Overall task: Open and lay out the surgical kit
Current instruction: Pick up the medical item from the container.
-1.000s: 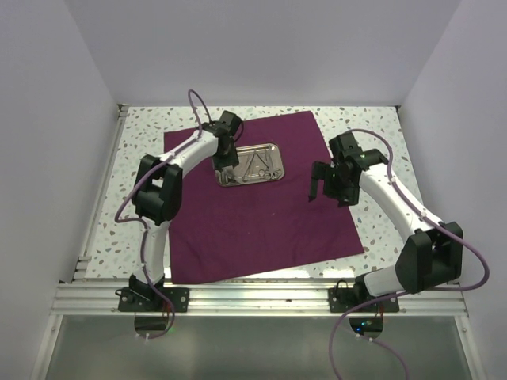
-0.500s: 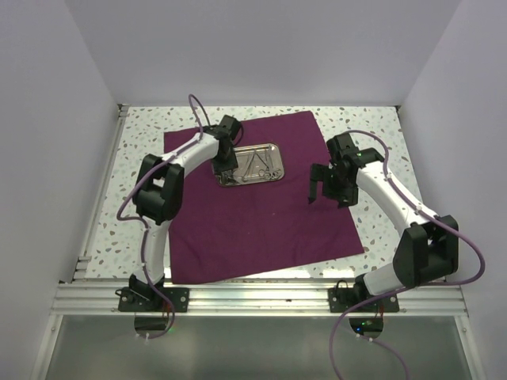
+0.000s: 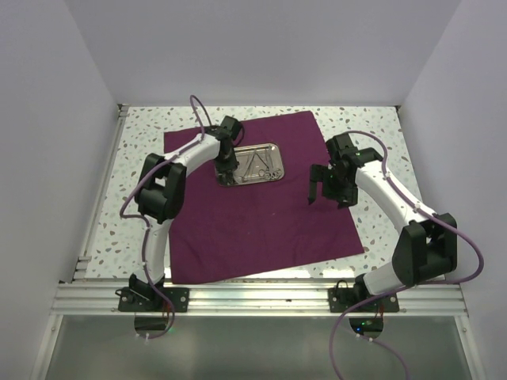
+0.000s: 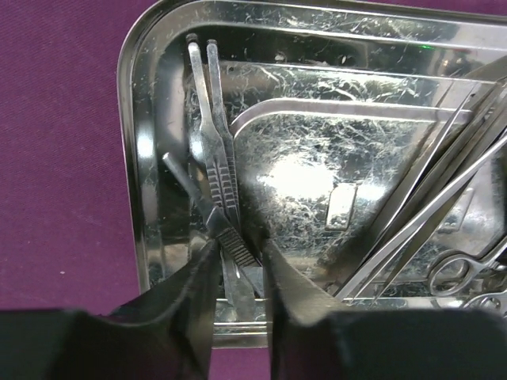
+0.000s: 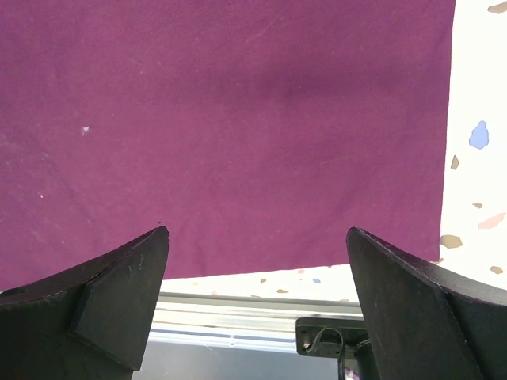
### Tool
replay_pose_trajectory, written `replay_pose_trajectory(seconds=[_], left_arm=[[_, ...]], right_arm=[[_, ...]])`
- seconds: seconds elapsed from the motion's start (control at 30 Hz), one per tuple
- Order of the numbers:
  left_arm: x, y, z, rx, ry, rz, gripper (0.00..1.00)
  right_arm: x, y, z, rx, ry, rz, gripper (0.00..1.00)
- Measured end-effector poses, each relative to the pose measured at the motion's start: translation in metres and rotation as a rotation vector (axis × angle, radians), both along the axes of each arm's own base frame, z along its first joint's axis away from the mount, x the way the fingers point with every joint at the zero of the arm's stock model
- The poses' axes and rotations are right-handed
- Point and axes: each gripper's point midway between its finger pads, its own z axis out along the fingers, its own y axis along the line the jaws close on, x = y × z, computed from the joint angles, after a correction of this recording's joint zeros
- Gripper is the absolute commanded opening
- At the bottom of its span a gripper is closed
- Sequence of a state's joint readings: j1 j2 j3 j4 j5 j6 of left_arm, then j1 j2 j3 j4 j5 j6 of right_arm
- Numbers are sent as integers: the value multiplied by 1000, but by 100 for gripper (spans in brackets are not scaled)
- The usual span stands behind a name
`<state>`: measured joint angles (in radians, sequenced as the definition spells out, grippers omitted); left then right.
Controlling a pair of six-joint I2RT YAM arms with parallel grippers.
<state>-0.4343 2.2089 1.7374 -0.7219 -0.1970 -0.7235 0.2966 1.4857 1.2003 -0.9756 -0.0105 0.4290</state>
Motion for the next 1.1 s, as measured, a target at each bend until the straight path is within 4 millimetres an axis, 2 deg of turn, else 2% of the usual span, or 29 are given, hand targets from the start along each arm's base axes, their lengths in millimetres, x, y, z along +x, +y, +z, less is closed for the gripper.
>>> replay_pose_trajectory(seconds=[0.03,0.13,0.33,0.73,1.1], left_arm=[[1,-1,0,-2,-3,-1,22],[4,0,1,-1,-14,4,12],[8,2,1,-1,-22,10,0],[8,7,4,26,-18,8,0],[17,6,20,36,-51,-8,0]], right_arm=[[0,0,0,0,0,0,98],[0,0,0,0,0,0,98],[0,0,-3,-3,9,0,98],[1,0,-6,-5,18,0,98],[5,1,-8,-4,13,1,98]])
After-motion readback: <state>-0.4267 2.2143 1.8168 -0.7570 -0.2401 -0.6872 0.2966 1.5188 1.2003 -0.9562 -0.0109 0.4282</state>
